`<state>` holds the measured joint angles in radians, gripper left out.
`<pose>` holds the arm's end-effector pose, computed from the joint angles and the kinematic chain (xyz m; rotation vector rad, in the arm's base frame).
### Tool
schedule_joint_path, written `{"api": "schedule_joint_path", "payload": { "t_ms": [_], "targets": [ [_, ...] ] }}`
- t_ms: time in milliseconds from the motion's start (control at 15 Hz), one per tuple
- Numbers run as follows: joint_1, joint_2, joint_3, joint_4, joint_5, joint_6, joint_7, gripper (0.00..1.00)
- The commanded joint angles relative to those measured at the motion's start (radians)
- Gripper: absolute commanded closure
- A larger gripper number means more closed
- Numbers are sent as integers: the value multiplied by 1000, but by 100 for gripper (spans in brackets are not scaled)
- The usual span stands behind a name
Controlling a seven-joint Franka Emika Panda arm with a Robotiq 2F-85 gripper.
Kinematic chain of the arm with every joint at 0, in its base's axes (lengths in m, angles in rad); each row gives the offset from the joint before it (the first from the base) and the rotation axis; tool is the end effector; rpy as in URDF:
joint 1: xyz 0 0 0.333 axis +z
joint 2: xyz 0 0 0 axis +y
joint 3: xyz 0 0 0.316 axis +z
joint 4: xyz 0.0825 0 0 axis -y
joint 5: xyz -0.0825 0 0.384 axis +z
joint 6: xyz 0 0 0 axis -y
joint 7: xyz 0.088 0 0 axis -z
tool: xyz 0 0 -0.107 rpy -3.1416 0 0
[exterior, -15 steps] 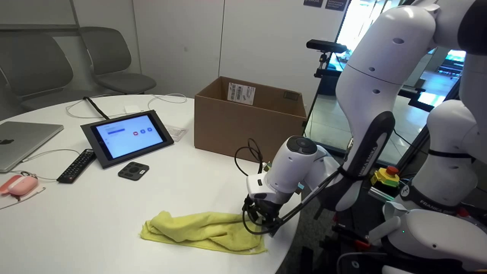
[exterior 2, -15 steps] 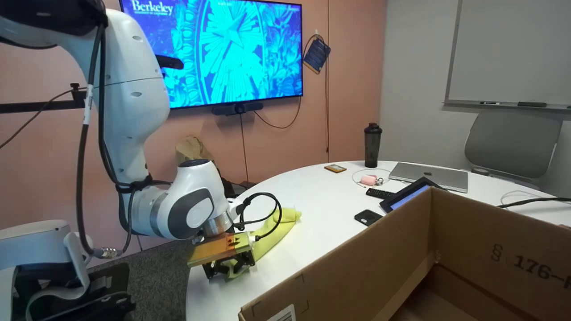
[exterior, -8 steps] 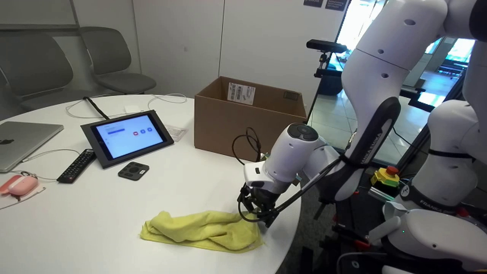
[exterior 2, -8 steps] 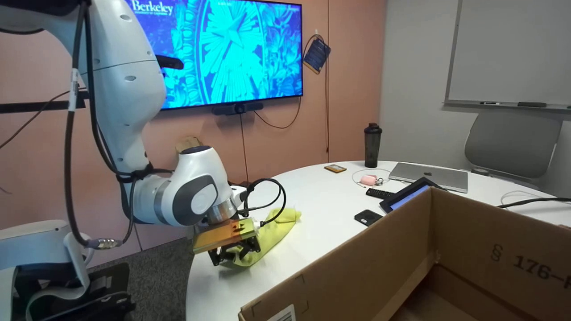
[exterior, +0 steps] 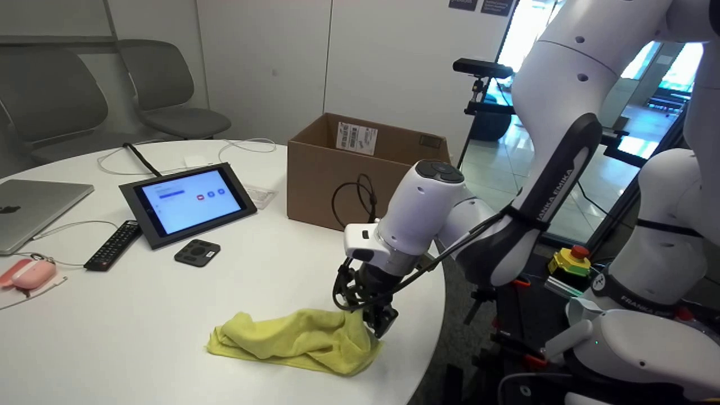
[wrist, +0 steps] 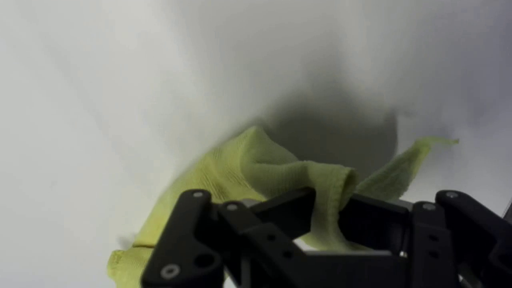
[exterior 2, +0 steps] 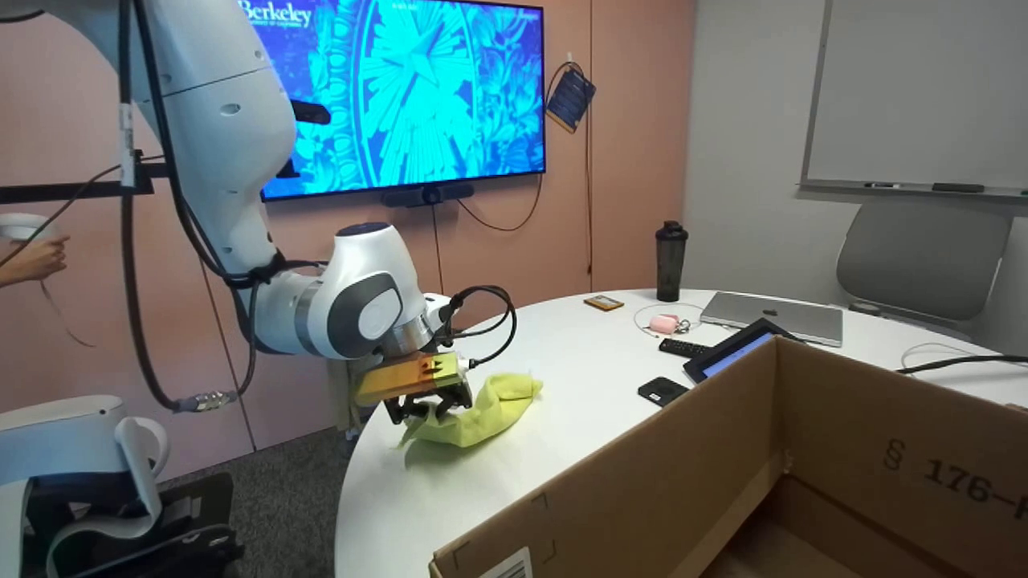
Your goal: Place the green marker on the yellow towel, fold the yellow towel and place it inside the brown box
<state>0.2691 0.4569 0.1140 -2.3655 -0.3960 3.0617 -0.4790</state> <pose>0.4682 0.2246 0.1595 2.5074 1.7811 0.3785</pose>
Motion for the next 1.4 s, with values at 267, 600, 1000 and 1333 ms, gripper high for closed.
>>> {"api": "schedule_joint_path", "payload": {
  "t_ms": [267, 600, 1000, 1333],
  "targets": [
    [197, 204, -159, 335, 55, -146, 391, 97],
    [298, 392, -304, 561, 71, -182, 643, 97],
    [403, 520, -445, 735, 97, -333, 924, 85],
    [377, 485, -403, 767, 85, -437, 965, 38]
  ]
}}
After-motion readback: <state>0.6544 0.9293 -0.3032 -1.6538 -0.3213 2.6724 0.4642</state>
